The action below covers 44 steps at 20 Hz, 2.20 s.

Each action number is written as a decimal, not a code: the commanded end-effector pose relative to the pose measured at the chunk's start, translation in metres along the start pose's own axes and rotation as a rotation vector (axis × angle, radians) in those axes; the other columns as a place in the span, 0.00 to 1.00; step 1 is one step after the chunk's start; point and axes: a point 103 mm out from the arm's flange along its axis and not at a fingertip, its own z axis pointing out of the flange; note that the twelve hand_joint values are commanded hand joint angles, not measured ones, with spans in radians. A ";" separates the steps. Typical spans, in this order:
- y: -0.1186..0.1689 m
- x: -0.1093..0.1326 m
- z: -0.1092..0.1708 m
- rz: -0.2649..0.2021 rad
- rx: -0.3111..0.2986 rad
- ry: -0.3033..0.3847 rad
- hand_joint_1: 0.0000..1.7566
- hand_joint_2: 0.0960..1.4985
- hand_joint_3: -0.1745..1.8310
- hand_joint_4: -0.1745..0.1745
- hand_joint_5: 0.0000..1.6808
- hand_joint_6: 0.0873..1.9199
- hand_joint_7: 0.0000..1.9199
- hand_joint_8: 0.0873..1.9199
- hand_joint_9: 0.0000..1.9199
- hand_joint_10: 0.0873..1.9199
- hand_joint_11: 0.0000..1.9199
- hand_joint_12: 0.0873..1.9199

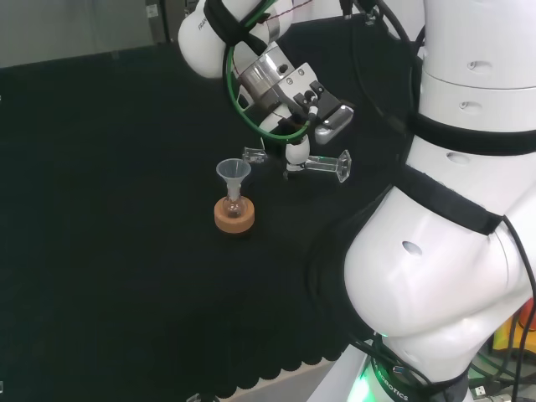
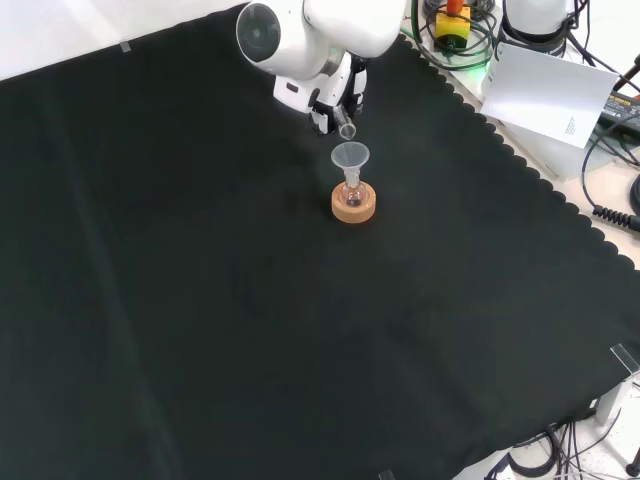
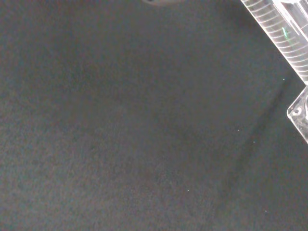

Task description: Pour the water from the graduated cylinder into the round-bottom flask.

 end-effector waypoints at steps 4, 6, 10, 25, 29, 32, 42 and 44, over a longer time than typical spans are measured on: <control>-0.002 0.004 -0.006 0.029 0.030 -0.067 0.65 0.75 0.09 0.00 0.55 0.55 0.60 0.19 0.71 0.01 0.64 0.37; -0.004 0.004 -0.007 0.035 0.035 -0.073 0.65 0.75 0.09 0.00 0.55 0.55 0.60 0.19 0.71 0.00 0.64 0.37; -0.005 0.002 -0.008 0.042 0.051 -0.080 0.65 0.75 0.09 0.00 0.55 0.55 0.60 0.19 0.71 0.00 0.64 0.37; -0.007 0.009 -0.018 0.091 0.115 -0.125 0.65 0.75 0.09 0.00 0.55 0.55 0.61 0.19 0.71 0.00 0.64 0.37; -0.007 0.008 -0.020 0.113 0.137 -0.128 0.65 0.75 0.09 0.00 0.55 0.55 0.61 0.19 0.71 0.00 0.64 0.37; -0.009 0.007 -0.022 0.120 0.138 -0.131 0.65 0.75 0.09 0.00 0.55 0.55 0.61 0.18 0.71 0.00 0.64 0.37; -0.010 0.011 -0.027 0.136 0.165 -0.164 0.65 0.75 0.09 0.00 0.55 0.55 0.61 0.18 0.71 0.00 0.64 0.37; -0.010 0.012 -0.028 0.131 0.164 -0.170 0.65 0.75 0.09 0.00 0.55 0.55 0.61 0.18 0.71 0.00 0.64 0.37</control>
